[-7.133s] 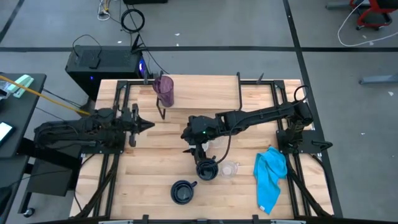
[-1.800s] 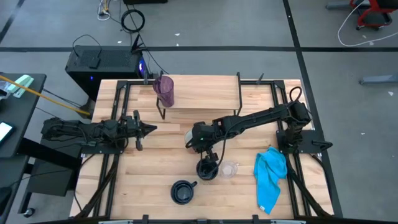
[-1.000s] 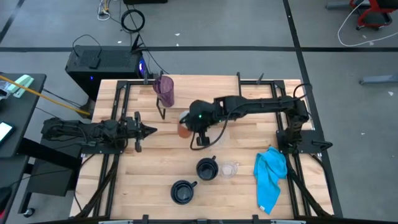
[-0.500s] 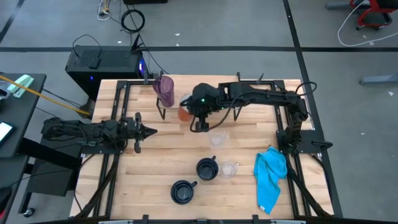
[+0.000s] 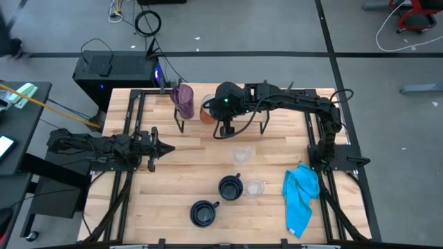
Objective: Stack small to large cups/mugs on shelf
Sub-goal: Put the brown mug on the shelf
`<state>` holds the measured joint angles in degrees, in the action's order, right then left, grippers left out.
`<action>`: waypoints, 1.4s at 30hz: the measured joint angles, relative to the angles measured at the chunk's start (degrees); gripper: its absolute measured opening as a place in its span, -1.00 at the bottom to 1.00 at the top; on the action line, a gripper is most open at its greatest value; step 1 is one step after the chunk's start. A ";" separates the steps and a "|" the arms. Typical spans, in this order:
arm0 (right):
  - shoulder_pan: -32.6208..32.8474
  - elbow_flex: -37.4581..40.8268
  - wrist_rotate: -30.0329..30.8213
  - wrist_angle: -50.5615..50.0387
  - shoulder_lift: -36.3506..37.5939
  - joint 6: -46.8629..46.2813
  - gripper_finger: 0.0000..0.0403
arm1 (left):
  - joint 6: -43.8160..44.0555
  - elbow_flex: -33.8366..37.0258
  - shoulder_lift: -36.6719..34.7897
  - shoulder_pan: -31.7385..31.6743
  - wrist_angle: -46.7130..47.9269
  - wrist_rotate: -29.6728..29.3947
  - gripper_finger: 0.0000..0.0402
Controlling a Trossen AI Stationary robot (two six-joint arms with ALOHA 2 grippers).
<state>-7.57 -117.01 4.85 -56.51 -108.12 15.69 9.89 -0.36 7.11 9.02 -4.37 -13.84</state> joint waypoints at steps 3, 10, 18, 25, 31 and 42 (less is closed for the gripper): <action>-0.63 0.00 -0.23 0.00 0.00 1.58 -0.96 | 0.00 0.00 0.00 0.00 0.05 -0.81 -0.84; -3.28 1.05 -0.14 0.15 0.00 2.28 -0.96 | 0.00 0.00 0.00 0.02 0.18 -1.25 -0.92; -4.69 2.39 -0.62 0.86 0.07 2.91 -0.96 | -0.02 0.00 0.00 0.00 0.29 -1.43 -0.94; -4.28 2.49 -0.91 1.23 0.07 5.42 -0.95 | -0.04 0.00 0.00 0.02 0.34 -1.54 -0.89; -4.31 2.49 -1.62 1.34 0.07 5.37 -0.92 | -0.04 -0.02 0.00 0.02 0.38 -1.56 -0.95; -4.31 2.49 -2.13 2.56 0.07 5.52 -0.77 | -0.02 -0.02 0.00 0.01 0.45 -1.56 -0.87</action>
<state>-11.88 -114.52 2.72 -53.95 -108.05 21.21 9.87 -0.38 7.11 9.02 -3.92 -15.40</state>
